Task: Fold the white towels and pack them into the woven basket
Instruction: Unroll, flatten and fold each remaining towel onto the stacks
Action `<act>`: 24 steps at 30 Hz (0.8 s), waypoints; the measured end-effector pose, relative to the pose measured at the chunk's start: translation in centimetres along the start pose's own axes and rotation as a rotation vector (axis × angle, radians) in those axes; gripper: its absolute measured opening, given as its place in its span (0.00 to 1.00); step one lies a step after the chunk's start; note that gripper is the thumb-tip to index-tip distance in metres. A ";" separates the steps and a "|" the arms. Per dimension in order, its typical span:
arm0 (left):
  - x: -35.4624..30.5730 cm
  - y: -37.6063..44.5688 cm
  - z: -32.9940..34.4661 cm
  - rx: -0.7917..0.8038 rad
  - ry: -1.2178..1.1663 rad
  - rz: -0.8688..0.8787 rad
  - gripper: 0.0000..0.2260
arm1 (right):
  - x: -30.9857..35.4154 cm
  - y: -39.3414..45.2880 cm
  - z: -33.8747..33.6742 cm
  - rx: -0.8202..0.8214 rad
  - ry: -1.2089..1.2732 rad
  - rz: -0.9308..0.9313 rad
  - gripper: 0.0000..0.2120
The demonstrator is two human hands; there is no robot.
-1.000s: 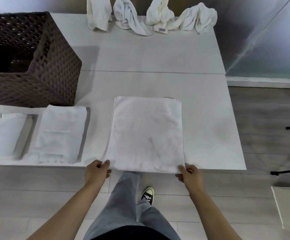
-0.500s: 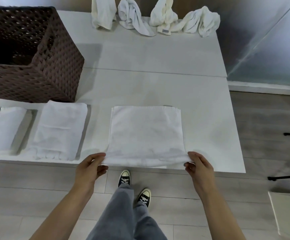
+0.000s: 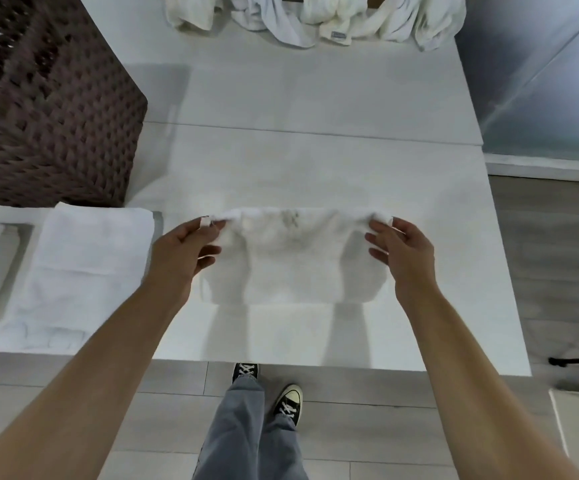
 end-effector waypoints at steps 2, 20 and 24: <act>0.7 2.0 0.1 -0.012 0.020 0.000 0.15 | -1.0 1.7 0.9 0.011 -0.052 0.004 0.13; 12.7 -6.1 7.3 0.269 1.424 0.778 0.24 | -4.2 -0.7 8.1 0.010 -1.264 -0.918 0.18; 10.7 -3.2 6.5 0.174 1.516 0.723 0.26 | -6.1 -5.6 6.7 -0.114 -1.246 -0.830 0.15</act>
Point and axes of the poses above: each hand's wrist, its own y-axis towards the middle knuckle, its own z-axis out of the palm, x = y × z, the point moved 10 cm from there along y, towards the middle knuckle, and after that the axes turned 9 degrees about -y, right-handed, at the moved point
